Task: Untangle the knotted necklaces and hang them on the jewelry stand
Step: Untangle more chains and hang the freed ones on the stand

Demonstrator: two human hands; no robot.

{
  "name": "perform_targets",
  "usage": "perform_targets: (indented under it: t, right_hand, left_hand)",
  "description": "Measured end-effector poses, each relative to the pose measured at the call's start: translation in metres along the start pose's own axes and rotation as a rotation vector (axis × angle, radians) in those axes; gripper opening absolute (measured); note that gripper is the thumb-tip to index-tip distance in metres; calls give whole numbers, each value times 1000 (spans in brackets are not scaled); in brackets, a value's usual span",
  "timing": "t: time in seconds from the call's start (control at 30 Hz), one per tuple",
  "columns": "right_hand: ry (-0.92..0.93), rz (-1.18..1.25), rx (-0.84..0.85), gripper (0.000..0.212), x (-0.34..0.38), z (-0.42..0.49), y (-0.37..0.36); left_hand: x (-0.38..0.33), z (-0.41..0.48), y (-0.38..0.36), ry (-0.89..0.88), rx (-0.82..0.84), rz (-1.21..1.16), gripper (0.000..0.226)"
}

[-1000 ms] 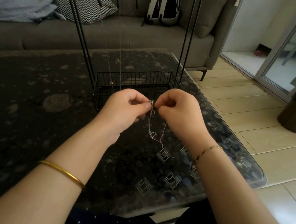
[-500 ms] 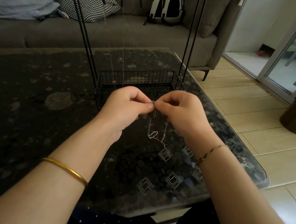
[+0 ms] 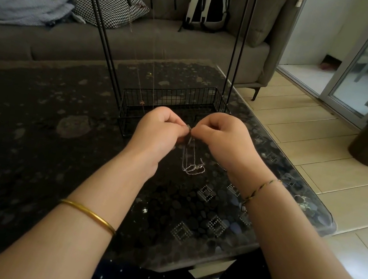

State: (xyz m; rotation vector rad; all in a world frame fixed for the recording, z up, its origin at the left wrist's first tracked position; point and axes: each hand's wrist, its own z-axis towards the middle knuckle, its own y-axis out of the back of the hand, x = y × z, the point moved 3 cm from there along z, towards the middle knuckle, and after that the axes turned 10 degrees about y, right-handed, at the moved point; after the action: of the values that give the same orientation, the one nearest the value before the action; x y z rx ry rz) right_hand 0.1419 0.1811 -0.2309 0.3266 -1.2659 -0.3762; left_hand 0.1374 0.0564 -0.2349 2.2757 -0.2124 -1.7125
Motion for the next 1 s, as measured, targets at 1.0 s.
perform_targets:
  t: [1.0]
  right_hand:
    - [-110, 254, -135, 15, -5, 4, 0]
  left_hand:
    - [-3, 2, -3, 6, 196, -147, 19]
